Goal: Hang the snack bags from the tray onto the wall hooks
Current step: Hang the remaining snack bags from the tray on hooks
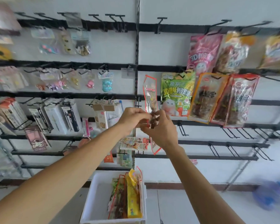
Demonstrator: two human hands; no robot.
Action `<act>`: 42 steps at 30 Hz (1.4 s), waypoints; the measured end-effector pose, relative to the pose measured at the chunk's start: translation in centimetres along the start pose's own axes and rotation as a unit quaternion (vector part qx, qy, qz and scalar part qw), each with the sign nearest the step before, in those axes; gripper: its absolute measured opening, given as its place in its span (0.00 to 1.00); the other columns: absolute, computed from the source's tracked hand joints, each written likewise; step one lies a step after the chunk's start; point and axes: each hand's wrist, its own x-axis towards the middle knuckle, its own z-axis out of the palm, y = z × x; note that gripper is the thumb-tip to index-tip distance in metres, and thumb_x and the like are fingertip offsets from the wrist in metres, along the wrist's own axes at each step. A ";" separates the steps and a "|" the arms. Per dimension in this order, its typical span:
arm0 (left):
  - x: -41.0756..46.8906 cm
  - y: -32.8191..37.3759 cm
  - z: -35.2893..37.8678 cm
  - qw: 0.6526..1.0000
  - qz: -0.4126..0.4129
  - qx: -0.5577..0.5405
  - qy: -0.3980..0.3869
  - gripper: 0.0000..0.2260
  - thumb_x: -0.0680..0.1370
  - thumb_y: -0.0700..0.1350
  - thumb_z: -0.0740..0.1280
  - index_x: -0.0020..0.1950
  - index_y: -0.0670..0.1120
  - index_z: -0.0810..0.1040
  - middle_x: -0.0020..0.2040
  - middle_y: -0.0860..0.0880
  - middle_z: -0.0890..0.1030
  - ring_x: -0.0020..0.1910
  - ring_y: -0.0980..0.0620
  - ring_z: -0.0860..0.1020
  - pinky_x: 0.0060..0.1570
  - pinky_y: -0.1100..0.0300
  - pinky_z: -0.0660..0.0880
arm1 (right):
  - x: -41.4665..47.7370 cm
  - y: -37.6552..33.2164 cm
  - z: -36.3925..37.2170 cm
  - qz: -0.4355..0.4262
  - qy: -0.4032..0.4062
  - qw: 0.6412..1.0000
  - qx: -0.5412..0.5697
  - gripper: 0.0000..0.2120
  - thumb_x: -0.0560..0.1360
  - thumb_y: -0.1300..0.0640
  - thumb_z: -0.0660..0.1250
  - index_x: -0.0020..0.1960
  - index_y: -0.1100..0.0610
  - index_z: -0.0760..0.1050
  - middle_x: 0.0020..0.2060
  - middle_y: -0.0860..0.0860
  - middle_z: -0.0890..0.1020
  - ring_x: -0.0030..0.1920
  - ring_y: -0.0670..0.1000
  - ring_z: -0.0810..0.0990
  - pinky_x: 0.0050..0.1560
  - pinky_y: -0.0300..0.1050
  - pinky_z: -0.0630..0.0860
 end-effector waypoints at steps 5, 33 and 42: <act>1.1 -0.8 5.1 0.995 0.049 0.087 -0.003 0.06 0.71 0.43 0.77 0.34 0.48 0.85 0.40 0.40 0.83 0.42 0.49 0.78 0.48 0.53 0.77 | -0.4 4.5 -4.2 -0.008 0.019 1.000 -0.007 0.16 0.75 0.57 0.67 0.62 0.50 0.73 0.51 0.51 0.82 0.48 0.57 0.82 0.47 0.52 0.79; 13.0 7.0 26.9 0.975 0.170 0.036 -0.140 0.06 0.77 0.43 0.72 0.49 0.41 0.80 0.49 0.45 0.84 0.46 0.52 0.83 0.56 0.58 0.76 | 1.8 26.0 -21.1 0.056 0.034 0.973 0.221 0.12 0.76 0.63 0.70 0.57 0.54 0.75 0.50 0.47 0.82 0.47 0.52 0.83 0.43 0.43 0.82; 17.0 6.2 31.0 0.953 0.207 0.082 -0.203 0.03 0.77 0.38 0.71 0.46 0.40 0.78 0.45 0.43 0.83 0.41 0.51 0.83 0.50 0.56 0.80 | 7.3 26.5 -24.3 0.065 0.207 0.940 0.264 0.14 0.78 0.57 0.70 0.61 0.52 0.72 0.51 0.49 0.84 0.49 0.44 0.83 0.46 0.36 0.78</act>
